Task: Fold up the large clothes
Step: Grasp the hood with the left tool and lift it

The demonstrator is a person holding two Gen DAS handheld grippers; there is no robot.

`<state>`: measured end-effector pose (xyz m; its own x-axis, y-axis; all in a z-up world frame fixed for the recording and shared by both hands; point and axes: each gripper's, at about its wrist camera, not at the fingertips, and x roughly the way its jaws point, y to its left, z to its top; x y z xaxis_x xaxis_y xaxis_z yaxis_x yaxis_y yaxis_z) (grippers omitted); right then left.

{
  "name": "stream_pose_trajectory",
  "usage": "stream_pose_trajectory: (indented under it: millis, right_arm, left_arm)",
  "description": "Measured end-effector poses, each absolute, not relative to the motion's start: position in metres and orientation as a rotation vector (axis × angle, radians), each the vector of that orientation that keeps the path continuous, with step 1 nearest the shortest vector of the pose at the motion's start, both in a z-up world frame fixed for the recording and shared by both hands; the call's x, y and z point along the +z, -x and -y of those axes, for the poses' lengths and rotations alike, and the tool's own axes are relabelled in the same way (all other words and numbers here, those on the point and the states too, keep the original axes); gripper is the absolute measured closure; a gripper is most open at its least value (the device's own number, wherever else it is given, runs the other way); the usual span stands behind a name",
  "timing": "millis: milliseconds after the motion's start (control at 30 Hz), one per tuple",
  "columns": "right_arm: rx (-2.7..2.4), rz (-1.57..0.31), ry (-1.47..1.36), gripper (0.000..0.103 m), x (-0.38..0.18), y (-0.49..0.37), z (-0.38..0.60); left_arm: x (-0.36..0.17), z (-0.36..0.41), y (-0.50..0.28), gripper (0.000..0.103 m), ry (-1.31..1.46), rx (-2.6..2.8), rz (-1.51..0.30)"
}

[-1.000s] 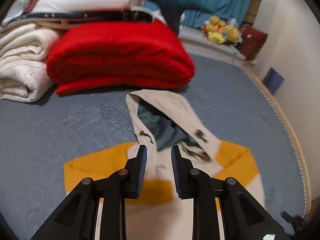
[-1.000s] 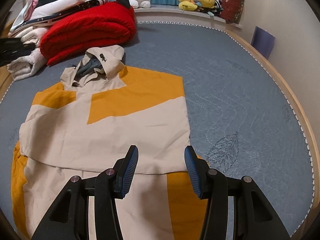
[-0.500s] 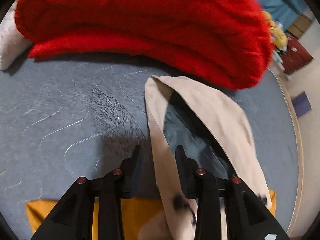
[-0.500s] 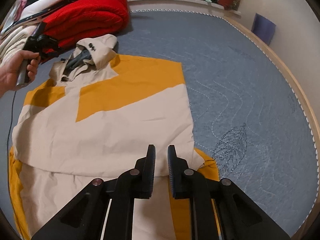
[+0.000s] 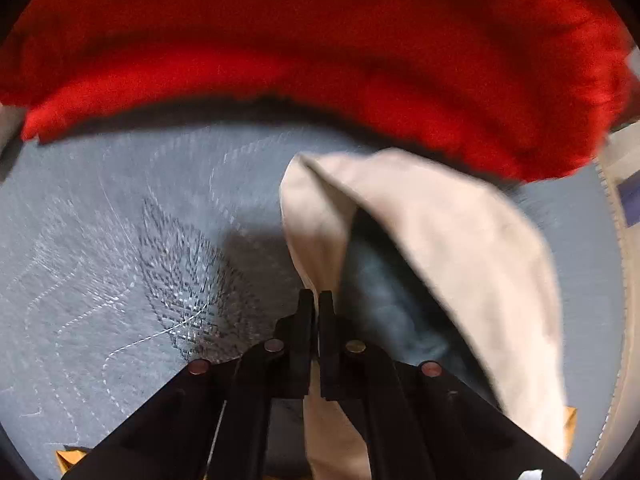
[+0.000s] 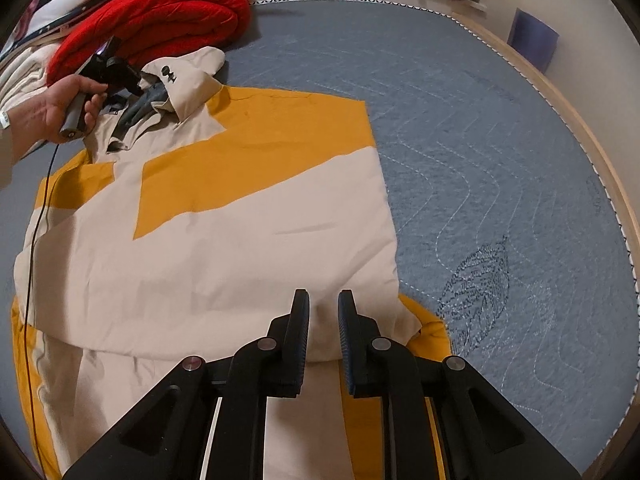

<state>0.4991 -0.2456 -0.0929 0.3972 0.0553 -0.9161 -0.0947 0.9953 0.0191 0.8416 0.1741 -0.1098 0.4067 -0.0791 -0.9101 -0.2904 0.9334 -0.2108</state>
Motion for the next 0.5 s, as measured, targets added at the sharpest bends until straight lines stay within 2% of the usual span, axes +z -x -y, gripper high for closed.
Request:
stream_pose_trajectory:
  millis: [233, 333, 500]
  right_arm:
    - [0.098, -1.116, 0.011, 0.087, -0.073, -0.498, 0.249]
    - [0.109, -1.089, -0.008, 0.087, -0.06, -0.492, 0.248]
    - [0.135, -1.044, -0.047, 0.087, -0.035, -0.476, 0.249]
  left_arm:
    - [-0.01, -0.12, -0.749, 0.103, 0.175, -0.062, -0.961]
    - [0.03, -0.09, -0.672, 0.103, 0.09, -0.157, -0.906]
    - [0.057, -0.04, -0.533, 0.103, -0.045, -0.239, -0.832]
